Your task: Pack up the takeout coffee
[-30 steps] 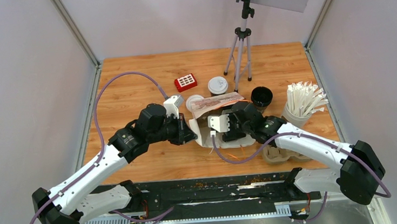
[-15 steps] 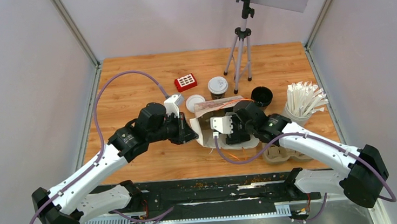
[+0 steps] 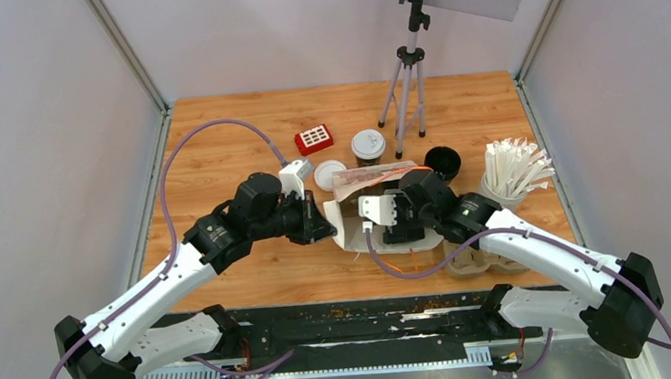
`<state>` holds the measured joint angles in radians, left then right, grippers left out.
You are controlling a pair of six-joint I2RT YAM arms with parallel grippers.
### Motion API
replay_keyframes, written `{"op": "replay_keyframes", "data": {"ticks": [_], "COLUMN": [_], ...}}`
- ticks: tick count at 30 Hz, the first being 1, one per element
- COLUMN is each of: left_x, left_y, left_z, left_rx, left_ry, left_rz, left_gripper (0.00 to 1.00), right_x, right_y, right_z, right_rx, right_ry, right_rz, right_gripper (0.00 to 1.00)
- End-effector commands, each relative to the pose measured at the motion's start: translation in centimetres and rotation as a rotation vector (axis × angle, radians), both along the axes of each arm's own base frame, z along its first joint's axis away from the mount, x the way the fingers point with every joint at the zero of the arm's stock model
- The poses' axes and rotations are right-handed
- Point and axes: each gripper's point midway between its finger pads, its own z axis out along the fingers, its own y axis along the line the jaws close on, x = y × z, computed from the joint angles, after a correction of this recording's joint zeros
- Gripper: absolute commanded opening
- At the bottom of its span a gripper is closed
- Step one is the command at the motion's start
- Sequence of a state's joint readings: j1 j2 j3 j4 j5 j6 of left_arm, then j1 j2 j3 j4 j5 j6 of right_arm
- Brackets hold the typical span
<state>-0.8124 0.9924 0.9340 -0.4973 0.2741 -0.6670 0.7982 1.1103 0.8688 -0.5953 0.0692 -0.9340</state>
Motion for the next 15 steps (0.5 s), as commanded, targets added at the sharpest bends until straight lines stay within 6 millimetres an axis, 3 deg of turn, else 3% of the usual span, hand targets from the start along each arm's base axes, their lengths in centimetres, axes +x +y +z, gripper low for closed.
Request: {"op": "replay_keyframes", "data": {"ticks": [1, 6, 15], "left_x": [0.2, 0.1, 0.0], "left_y": [-0.5, -0.8, -1.1], "left_z": [2.3, 2.3, 2.3], "left_rx": [-0.050, -0.065, -0.084], "left_ry": [-0.051, -0.042, -0.028], "left_rz": [-0.015, -0.023, -0.027], "left_gripper": [0.00, 0.00, 0.00], "right_x": [-0.1, -0.2, -0.3], "right_y": [0.6, 1.1, 2.4], "right_z": [2.3, 2.5, 1.1], "right_rx": [0.083, 0.106, 0.136], "right_ry": [-0.030, -0.027, 0.025], "right_rz": [-0.007, 0.007, 0.027], "right_gripper": [0.82, 0.71, 0.58]}}
